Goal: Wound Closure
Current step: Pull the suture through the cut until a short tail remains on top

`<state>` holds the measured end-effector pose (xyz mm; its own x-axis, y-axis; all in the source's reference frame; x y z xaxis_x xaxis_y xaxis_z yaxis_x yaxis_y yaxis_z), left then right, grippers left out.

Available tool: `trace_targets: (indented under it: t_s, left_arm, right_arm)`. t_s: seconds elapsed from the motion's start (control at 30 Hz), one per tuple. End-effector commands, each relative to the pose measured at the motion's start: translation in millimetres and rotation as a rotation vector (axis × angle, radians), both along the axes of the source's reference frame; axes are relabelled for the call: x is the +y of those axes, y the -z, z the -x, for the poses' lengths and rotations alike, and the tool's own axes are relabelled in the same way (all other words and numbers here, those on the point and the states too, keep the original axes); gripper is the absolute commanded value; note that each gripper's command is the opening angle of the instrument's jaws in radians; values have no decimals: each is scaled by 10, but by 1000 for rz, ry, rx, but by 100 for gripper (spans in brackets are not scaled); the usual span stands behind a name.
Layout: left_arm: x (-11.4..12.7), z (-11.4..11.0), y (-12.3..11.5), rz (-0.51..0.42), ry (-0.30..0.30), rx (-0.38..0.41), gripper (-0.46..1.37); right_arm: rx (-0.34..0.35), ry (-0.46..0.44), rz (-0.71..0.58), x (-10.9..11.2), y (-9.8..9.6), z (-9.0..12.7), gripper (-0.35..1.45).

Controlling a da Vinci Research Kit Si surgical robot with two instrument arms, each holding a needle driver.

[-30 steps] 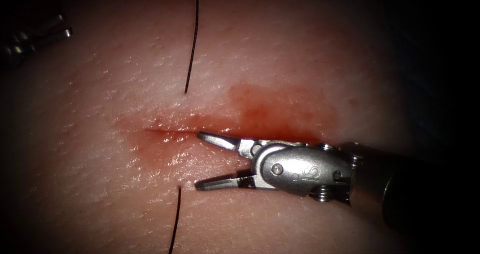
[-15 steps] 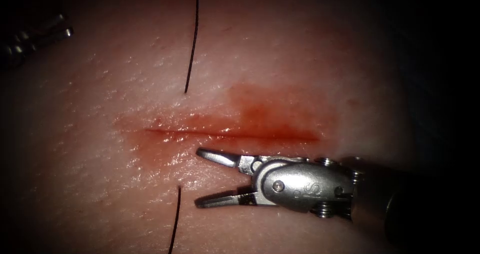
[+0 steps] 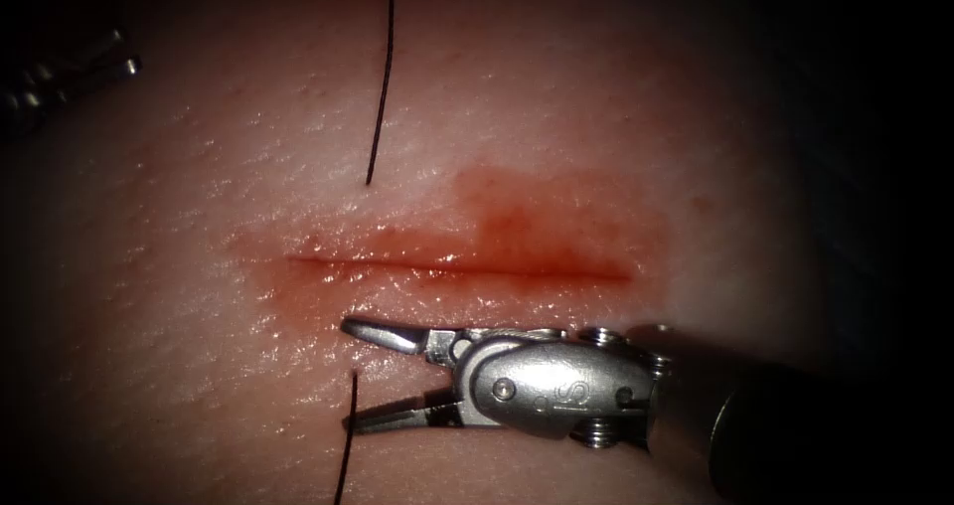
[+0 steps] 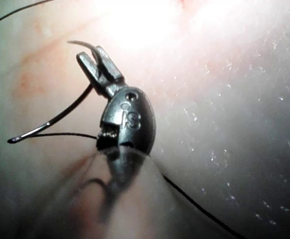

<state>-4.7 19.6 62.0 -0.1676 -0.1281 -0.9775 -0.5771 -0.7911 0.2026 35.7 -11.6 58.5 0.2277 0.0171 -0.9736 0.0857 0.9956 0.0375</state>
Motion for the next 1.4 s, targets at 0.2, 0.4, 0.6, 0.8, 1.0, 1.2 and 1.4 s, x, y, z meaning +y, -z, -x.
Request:
trace_targets:
  t_s: [0.2,0.4,0.6,0.8,1.0,1.2,1.4]
  left_arm:
    - [0,-1,1,-1,-7,1,-35]
    - [0,-1,1,-1,-7,1,-35]
    - [0,-1,1,-1,-7,0,-35]
    - [0,-1,1,-1,-8,0,-35]
    - [0,-1,1,-6,-7,-4,-35]
    - [0,-1,-1,-6,-8,-4,-35]
    - [0,0,-1,-6,-7,-3,-35]
  right_arm:
    - [-7,7,4,-3,-4,-5,129]
    - [-10,2,8,-4,-8,-9,123]
    - [-1,13,6,-4,-9,-11,85]
    - [2,28,4,-4,-8,-4,-35]
    - [-2,77,-4,-4,-5,5,-35]
    - [0,153,-6,-13,4,13,-35]
    - [19,268,-23,-33,23,18,-35]
